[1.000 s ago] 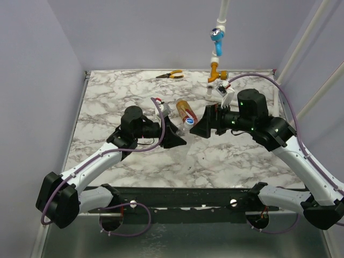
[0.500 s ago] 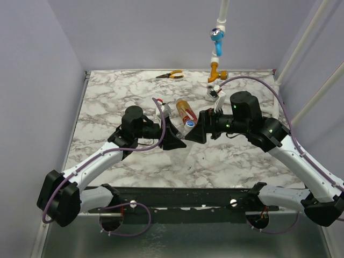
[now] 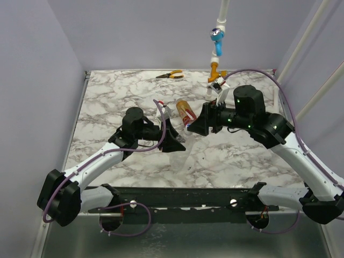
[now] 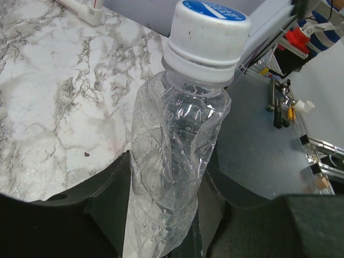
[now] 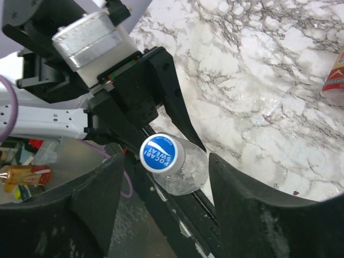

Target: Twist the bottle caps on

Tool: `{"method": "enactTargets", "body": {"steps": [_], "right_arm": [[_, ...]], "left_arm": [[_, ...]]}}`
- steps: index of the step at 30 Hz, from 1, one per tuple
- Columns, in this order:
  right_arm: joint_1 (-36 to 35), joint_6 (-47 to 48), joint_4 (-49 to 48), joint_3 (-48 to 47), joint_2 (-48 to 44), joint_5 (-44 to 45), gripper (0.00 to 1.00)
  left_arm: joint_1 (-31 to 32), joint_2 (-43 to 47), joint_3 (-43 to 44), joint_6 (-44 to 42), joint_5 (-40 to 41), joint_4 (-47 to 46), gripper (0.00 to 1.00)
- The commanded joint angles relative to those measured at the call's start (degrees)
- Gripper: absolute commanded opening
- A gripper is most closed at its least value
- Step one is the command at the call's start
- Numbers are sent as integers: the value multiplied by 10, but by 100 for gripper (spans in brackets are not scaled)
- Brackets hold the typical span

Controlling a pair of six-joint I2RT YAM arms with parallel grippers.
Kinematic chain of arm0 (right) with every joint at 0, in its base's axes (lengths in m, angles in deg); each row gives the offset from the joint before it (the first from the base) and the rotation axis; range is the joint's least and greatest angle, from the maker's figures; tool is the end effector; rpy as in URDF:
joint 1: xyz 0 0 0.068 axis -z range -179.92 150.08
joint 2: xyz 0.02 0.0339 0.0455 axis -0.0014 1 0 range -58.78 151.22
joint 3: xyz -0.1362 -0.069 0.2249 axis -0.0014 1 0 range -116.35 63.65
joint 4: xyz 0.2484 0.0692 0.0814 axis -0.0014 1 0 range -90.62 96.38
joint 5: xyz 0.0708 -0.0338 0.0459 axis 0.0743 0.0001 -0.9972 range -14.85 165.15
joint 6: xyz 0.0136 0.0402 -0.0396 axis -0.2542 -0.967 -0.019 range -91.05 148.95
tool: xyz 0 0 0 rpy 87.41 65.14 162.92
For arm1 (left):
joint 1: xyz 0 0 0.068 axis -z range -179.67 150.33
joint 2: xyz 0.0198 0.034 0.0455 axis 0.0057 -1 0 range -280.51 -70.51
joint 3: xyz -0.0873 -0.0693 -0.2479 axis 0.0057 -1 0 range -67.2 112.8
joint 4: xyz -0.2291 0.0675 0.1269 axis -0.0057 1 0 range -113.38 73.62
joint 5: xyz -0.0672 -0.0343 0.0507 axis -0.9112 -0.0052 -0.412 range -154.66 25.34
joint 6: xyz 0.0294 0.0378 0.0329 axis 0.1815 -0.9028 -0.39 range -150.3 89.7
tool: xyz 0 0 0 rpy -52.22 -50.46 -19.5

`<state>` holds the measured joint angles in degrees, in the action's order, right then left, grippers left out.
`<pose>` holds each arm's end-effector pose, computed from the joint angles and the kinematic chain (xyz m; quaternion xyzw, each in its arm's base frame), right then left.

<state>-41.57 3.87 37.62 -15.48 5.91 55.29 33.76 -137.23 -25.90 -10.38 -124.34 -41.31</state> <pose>0.1719 0.1718 0.4272 -0.2121 0.8030 0.4165 0.3698 0.2021 -0.1765 0.2876 0.4026 0.6090 -0.5911 0.3432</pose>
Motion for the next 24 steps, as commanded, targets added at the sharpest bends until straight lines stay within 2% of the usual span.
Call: {"method": "enactTargets", "body": {"steps": [1,6,14,19,21,24], "right_arm": [[-2,11,27,-9,16,0,64],[-3,17,34,-13,17,5,57],[-9,18,33,-17,32,-1,53],[-10,21,40,-21,31,5,40],[-10,22,45,-23,32,4,39],[-10,19,51,-20,37,-1,31]], "left_arm": [[-3,0,-1,-1,-21,-12,6],[-2,-2,-1,1,-24,-13,5],[-2,-13,5,4,-30,-12,5],[-3,-17,6,3,-27,-12,5],[-3,-18,6,3,-25,-12,5],[-2,-19,7,-1,-9,-12,5]]}}
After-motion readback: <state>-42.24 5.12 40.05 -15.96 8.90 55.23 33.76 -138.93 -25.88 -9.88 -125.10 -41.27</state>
